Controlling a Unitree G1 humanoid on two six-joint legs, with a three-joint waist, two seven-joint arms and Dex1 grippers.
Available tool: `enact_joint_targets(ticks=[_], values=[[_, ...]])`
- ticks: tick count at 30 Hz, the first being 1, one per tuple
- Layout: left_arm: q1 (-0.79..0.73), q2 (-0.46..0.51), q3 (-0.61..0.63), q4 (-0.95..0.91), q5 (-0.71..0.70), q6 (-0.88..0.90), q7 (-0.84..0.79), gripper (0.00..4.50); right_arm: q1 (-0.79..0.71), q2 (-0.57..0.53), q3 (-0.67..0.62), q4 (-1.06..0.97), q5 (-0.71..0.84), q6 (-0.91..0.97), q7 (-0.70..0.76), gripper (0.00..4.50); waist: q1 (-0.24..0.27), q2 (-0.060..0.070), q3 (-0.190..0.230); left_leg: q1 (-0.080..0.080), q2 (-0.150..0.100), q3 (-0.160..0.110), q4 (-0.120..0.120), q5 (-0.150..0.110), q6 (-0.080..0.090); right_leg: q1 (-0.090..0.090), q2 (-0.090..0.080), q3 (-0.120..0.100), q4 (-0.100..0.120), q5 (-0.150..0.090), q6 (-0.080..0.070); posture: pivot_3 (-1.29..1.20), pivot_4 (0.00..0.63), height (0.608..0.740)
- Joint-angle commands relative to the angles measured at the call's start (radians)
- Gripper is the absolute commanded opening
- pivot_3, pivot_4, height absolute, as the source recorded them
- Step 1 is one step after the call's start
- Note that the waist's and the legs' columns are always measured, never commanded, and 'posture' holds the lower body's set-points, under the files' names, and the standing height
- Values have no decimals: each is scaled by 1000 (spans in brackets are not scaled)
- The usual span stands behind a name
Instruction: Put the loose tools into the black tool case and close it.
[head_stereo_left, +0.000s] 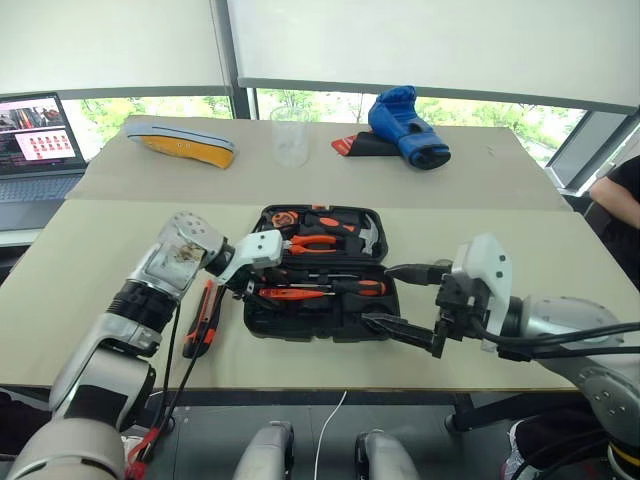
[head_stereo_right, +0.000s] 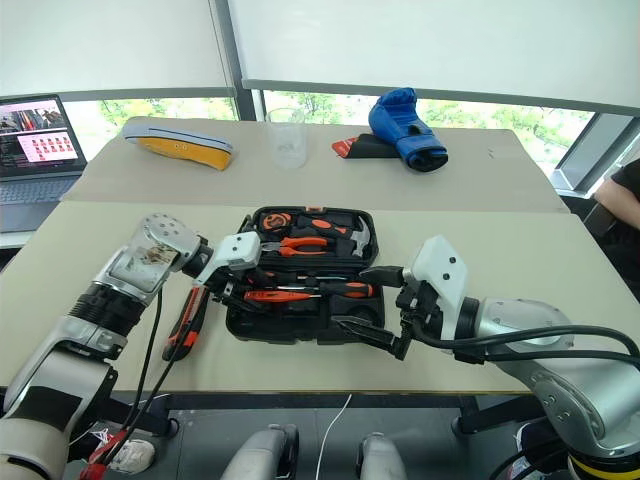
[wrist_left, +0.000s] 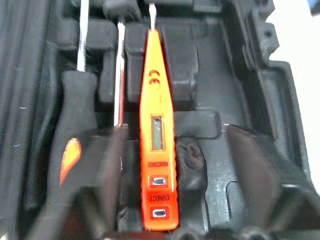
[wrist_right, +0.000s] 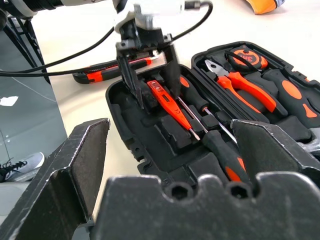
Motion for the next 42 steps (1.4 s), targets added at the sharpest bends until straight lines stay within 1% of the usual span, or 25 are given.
enact_joint_targets(ticks=[1,3,4,6,8,9,11,12,18,22,28,32,35,42], values=[[11,14,87,24,-60,3,15,3606,9,-10,-12,-30,0,-31,6,4500,0,0,0,0,0,0,0,0,0,0,0,0,0,0,0,0,150,740],[38,-5,151,31,-127,1,14,3037,9,-11,-3,-23,-9,-37,10,4500,0,0,0,0,0,0,0,0,0,0,0,0,0,0,0,0,150,740],[56,-18,176,28,-150,-3,22,2940,6,-12,4,-18,-15,-41,14,4500,-1,0,0,0,0,0,0,0,0,0,0,0,0,0,0,0,150,740],[84,-41,200,25,-164,-17,53,2117,0,-14,15,-11,-24,-47,21,4500,0,0,0,0,0,0,1,0,0,0,0,0,0,0,0,0,150,740],[96,-54,208,24,-163,-23,73,1462,-2,-15,19,-6,-28,-51,25,4500,3,0,0,0,0,0,1,0,1,1,0,0,0,0,0,0,150,740],[106,-66,212,26,-162,-39,88,1000,-4,-15,23,-1,-32,-54,29,4500,5,0,0,0,0,0,1,0,1,1,0,0,0,0,0,0,150,740],[124,-79,213,24,-162,-57,104,266,-7,-15,29,6,-38,-58,36,4500,6,0,0,0,0,0,2,0,1,1,0,0,0,1,1,0,150,740],[135,-83,211,18,-163,-58,105,94,-8,-16,31,9,-42,-60,39,4500,6,0,0,0,0,0,2,0,0,1,0,0,0,1,1,0,150,740],[183,-93,167,-6,-114,-104,137,94,-6,-13,34,16,-52,-63,49,4500,3,0,0,0,1,0,2,-1,-1,1,1,0,0,2,0,0,150,740],[207,-96,153,-24,-109,-118,141,94,-10,-8,39,19,-56,-61,46,4500,6,0,0,0,1,1,2,-1,-2,1,1,0,0,2,0,0,150,740],[218,-109,132,53,-63,-191,179,94,-20,-3,40,21,-52,-56,39,4500,8,0,0,3,2,1,2,-3,-5,3,1,0,0,2,0,0,150,740],[223,-102,132,73,-62,-209,177,94,-21,-1,39,22,-50,-55,35,4500,7,1,0,9,4,1,2,-5,-8,11,1,-1,-4,2,-1,0,150,740],[231,-90,133,73,-64,-218,166,94,-22,0,40,23,-51,-55,34,4500,6,1,-1,10,9,1,0,-5,-8,14,3,-4,-12,4,0,0,150,740],[237,-24,132,71,-45,-275,132,94,-32,1,43,37,-56,-58,36,4500,-1,3,-2,10,9,1,-1,-5,-9,13,2,-4,-13,6,-1,0,150,740]])
